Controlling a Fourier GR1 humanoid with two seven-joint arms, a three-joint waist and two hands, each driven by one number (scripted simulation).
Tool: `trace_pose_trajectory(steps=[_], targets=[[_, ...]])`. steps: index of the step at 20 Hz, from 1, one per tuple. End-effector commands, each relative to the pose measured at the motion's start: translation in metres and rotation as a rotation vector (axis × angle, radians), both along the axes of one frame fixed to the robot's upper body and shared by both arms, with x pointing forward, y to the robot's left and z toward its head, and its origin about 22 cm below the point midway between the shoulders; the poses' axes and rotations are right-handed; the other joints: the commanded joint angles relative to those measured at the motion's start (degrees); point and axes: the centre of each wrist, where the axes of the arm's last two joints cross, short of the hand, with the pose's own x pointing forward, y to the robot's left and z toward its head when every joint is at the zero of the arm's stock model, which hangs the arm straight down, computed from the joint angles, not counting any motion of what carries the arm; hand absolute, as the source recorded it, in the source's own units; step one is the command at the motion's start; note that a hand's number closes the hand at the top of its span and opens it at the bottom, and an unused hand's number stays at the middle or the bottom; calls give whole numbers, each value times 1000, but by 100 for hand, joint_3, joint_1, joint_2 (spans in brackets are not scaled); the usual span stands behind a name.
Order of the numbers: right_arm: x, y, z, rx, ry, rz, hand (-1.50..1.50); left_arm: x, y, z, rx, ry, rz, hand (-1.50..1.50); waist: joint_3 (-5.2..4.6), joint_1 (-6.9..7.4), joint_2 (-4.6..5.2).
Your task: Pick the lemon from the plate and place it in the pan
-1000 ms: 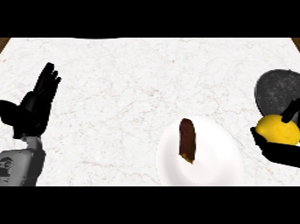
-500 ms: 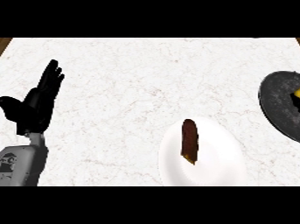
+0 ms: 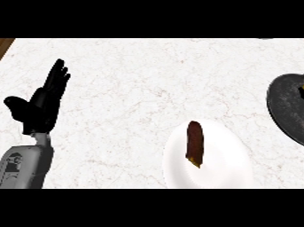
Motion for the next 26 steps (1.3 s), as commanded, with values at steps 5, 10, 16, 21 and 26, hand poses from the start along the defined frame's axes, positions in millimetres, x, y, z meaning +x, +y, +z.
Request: trace_pose_trajectory(steps=[5, 10, 16, 21, 26], targets=[[6, -10, -29, 306, 266, 88, -150, 1, -4, -1, -9, 0, -20, 0, 8, 122, 44], [0, -16, -41, 313, 242, 150, -150, 3, 0, 6, 2, -7, -9, 0, 5, 15, 3], [-8, -27, -39, 446, -43, 173, -150, -4, 6, -1, 6, 0, 24, 0, 6, -66, -30], [-39, -64, -30, 600, -128, 191, -150, -9, 9, -11, 0, 22, 19, 0, -11, -205, -79], [-89, -100, -36, 735, -89, 317, -150, -7, 28, 7, 3, 3, 66, 0, -22, -307, -120]])
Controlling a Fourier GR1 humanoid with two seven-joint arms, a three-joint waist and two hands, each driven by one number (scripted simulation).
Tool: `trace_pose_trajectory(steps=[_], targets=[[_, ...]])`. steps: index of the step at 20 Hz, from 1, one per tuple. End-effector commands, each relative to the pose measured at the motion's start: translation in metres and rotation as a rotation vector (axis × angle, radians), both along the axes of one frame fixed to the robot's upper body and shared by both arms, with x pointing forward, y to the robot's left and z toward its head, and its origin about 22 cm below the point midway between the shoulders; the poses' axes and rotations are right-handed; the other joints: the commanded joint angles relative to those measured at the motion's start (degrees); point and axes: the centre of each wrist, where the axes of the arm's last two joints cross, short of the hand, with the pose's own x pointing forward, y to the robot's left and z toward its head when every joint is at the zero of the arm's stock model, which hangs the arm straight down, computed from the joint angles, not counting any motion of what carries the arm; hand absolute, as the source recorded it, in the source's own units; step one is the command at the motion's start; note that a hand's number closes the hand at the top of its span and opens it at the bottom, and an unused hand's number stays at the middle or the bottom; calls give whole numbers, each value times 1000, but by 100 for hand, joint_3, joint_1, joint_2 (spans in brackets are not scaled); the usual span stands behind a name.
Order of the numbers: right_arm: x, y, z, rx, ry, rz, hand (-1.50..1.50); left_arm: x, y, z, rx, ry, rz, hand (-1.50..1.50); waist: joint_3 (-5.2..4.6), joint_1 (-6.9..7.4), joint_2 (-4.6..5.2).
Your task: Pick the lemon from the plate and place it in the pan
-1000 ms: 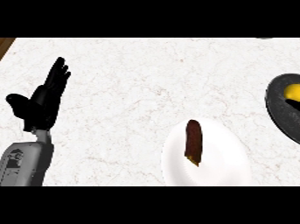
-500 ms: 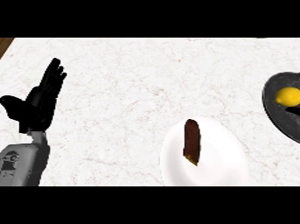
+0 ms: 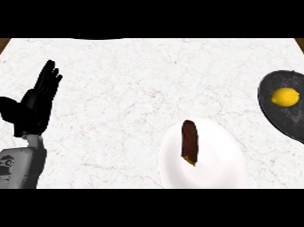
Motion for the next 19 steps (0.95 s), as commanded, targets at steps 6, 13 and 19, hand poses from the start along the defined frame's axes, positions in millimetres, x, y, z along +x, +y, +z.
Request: trace_pose_trajectory(steps=[6, 13, 19], targets=[[-89, -60, 12, 109, -77, 122, -150, -12, 9, -6, 3, 22, 29, 0, -22, -201, -65], [-140, -79, 26, 79, -40, 119, -150, -20, 20, 1, 17, 12, 28, 0, -32, -237, -91], [-157, -76, 29, 39, -22, 108, -150, -13, 10, -17, 12, 15, 14, 0, -23, -176, -43]])
